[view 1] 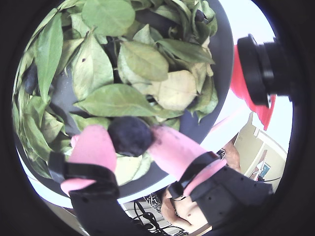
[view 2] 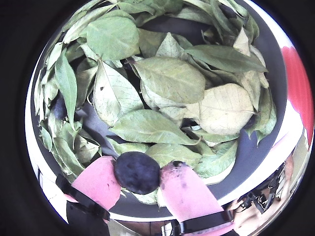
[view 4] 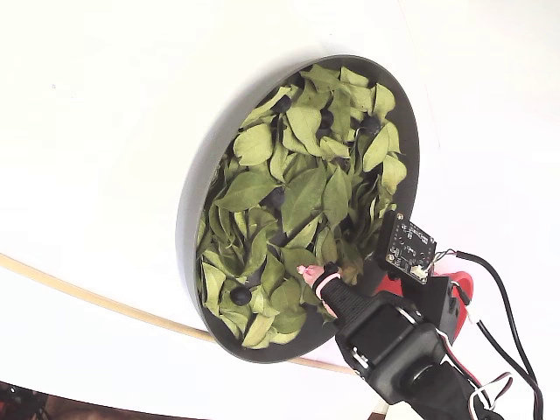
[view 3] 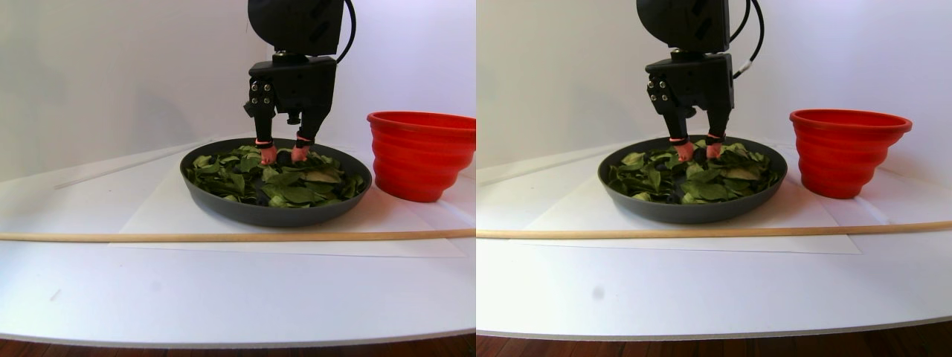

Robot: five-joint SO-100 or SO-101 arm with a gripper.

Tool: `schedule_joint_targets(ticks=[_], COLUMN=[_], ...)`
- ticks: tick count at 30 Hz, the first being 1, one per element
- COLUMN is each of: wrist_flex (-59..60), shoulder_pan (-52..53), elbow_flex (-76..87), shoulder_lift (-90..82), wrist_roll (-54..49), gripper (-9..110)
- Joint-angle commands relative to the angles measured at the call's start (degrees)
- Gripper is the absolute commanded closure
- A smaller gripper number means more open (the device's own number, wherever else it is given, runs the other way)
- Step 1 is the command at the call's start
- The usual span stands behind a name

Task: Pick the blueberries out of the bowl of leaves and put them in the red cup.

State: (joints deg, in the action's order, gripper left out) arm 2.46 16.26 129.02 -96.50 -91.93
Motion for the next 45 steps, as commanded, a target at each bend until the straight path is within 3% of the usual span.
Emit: schedule_joint_targets(ticks=[1,45], wrist_flex=[1.0,13.6], shoulder_pan=[1.8,13.7], elbow_flex=[0.1,-1.1], shoulder_lift=[-6.7,-25.7], wrist_roll=[-0.8,-6.8], gripper=[88,87])
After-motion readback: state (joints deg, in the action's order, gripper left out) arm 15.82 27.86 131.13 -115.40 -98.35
